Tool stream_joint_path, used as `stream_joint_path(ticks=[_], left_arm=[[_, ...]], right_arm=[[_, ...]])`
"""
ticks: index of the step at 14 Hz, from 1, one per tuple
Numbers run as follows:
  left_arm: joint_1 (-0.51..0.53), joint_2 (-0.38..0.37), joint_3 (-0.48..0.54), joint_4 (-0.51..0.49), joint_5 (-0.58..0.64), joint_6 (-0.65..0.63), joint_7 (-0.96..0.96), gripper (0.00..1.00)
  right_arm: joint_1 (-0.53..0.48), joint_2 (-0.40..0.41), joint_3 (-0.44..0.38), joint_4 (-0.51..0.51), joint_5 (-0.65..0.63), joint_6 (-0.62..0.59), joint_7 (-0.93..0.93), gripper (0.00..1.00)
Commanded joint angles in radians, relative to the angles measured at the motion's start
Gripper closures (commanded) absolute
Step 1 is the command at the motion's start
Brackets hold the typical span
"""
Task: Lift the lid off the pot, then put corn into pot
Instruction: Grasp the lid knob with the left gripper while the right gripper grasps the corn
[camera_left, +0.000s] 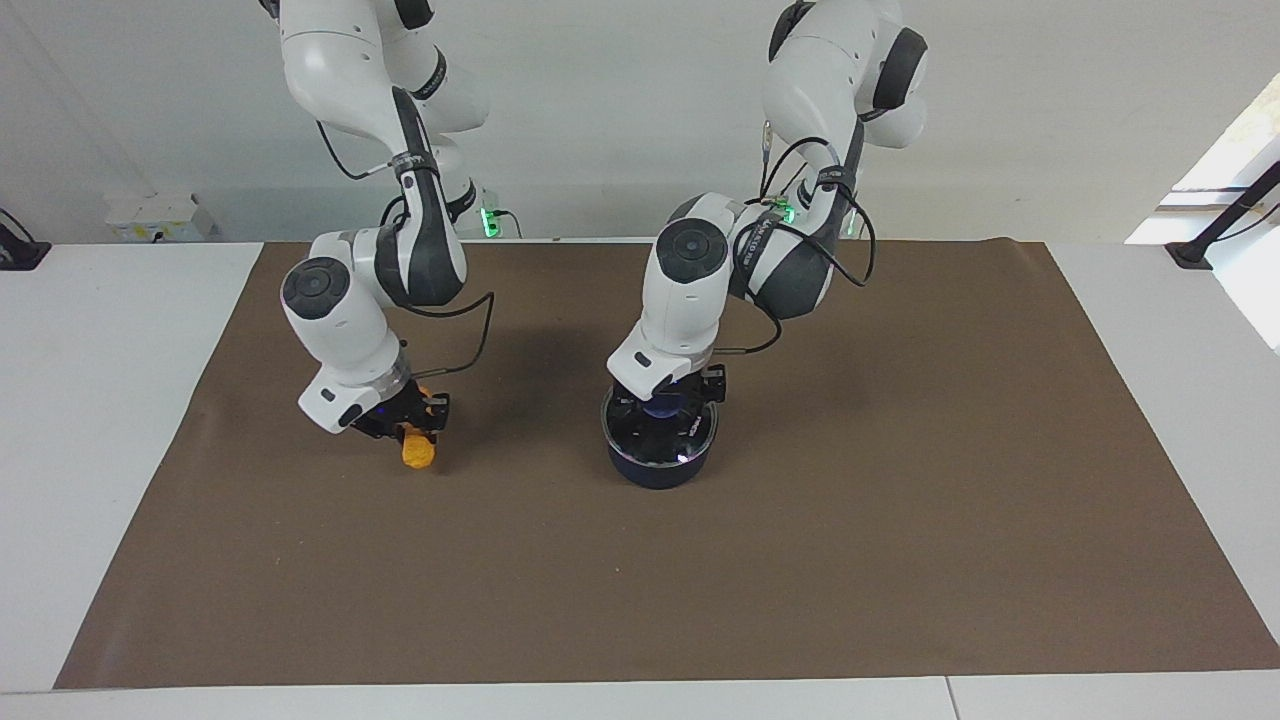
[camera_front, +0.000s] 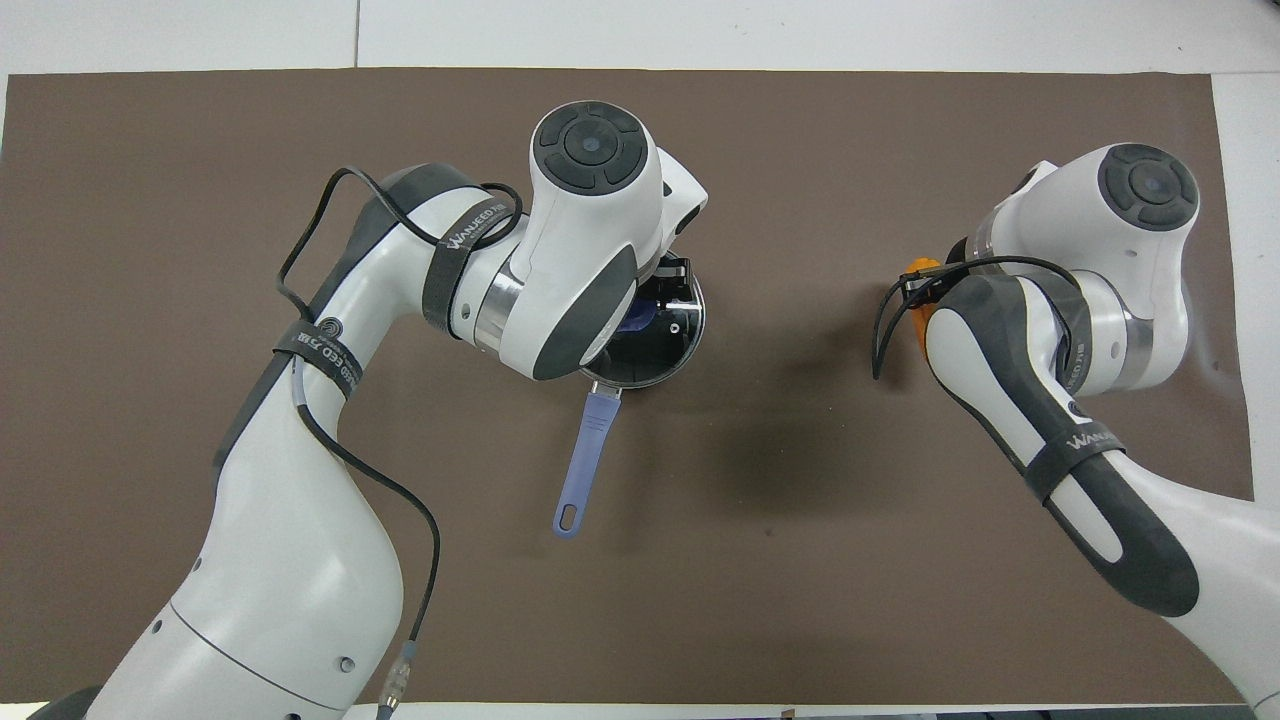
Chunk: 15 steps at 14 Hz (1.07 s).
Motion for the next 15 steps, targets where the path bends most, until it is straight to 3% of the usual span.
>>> stream_joint_path(ticks=[1, 5, 8, 12, 15], left_arm=[[-0.014, -0.017, 0.01, -0.027, 0.014, 0.023, -0.01, 0.0], [-0.016, -0.017, 0.01, -0.027, 0.012, 0.025, -0.013, 0.0], [-0.016, -0.017, 0.01, -0.027, 0.011, 0.025, -0.015, 0.03], [-0.016, -0.019, 0.01, -0.03, 0.012, 0.025, -0.021, 0.23], [-0.016, -0.019, 0.01, -0.03, 0.011, 0.023, -0.021, 0.48]], right_arm=[[-0.012, 0.007, 0.002, 0.02, -0.002, -0.037, -0.021, 1.0], [0.013, 0.002, 0.002, 0.139, 0.003, -0.18, -0.018, 1.0], [0.013, 0.005, 0.002, 0.136, 0.003, -0.174, -0.018, 1.0], [0.016, 0.005, 0.002, 0.138, 0.003, -0.171, -0.018, 1.0], [0.017, 0.005, 0.002, 0.136, 0.003, -0.171, -0.018, 1.0]])
